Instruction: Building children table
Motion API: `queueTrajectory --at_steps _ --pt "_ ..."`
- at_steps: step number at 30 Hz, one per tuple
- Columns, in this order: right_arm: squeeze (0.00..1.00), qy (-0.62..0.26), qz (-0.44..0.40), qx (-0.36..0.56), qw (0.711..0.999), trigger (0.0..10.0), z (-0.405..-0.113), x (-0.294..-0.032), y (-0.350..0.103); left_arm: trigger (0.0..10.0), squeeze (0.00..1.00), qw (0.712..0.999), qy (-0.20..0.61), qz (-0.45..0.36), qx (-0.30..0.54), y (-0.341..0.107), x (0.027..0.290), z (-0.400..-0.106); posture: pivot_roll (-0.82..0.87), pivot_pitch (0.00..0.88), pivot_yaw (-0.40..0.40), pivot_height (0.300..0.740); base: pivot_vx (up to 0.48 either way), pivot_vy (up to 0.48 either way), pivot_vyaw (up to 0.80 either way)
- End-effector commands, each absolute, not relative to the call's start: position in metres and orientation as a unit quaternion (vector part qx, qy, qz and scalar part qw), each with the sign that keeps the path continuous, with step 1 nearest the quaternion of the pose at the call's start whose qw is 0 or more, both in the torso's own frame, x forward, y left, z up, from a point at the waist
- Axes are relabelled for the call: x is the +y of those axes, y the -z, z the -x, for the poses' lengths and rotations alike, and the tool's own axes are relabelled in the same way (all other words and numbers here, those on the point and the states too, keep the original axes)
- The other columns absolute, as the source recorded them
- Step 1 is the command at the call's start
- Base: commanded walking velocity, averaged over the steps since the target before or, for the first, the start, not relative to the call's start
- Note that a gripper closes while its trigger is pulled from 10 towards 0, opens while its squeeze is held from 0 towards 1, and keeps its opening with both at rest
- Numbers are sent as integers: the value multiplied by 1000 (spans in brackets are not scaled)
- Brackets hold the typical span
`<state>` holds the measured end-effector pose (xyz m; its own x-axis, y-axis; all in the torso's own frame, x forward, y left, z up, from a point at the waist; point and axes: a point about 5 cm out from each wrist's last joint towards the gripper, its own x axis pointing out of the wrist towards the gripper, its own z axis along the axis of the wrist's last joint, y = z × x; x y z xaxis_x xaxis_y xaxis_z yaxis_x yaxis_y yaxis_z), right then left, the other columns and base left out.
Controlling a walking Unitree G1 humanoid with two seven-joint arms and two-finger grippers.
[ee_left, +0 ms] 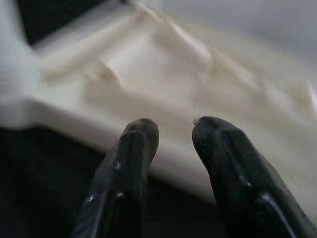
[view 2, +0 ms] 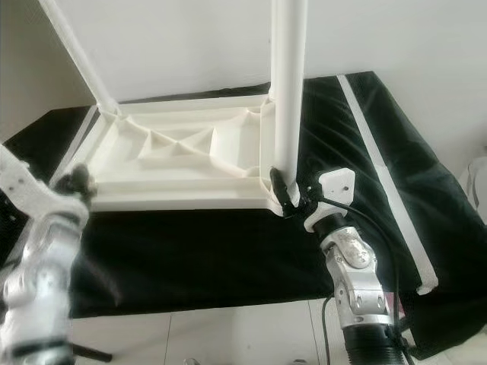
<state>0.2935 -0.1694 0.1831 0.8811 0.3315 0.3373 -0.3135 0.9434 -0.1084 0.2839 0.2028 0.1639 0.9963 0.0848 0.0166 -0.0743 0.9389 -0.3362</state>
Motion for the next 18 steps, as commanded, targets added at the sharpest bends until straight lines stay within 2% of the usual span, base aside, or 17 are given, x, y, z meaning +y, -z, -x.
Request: queueTrajectory --at_steps 1,3,5,6,8,12,18 --pt "0 -171 25 -181 968 10000 -292 -168 -184 10000 0 975 173 132 -35 -172 168 -275 -175 92 137 740 0 0 0" --pt "0 -171 25 -181 968 10000 -292 -168 -183 10000 0 974 191 119 -30 -172 162 -272 -175 92 137 740 0 0 0" --pt "0 -176 25 -177 968 10000 -292 -168 -182 10000 0 952 284 110 -21 -174 128 -261 -146 81 105 740 0 0 0" --pt "0 -176 25 -177 968 10000 -292 -168 -182 10000 0 952 284 110 -21 -174 128 -261 -146 81 105 740 0 0 0" --pt "0 -185 25 -171 967 10000 -292 -167 -181 10000 0 937 334 99 -22 -179 101 -261 -140 78 91 740 0 0 0" --pt "0 -202 29 -162 966 10000 -294 -167 -181 10000 0 919 389 58 -25 -184 71 -267 -126 68 57 740 0 0 0" --pt "0 -207 33 -156 965 10000 -298 -170 -181 10000 0 905 421 41 -30 -187 57 -266 -117 67 40 740 0 0 0"
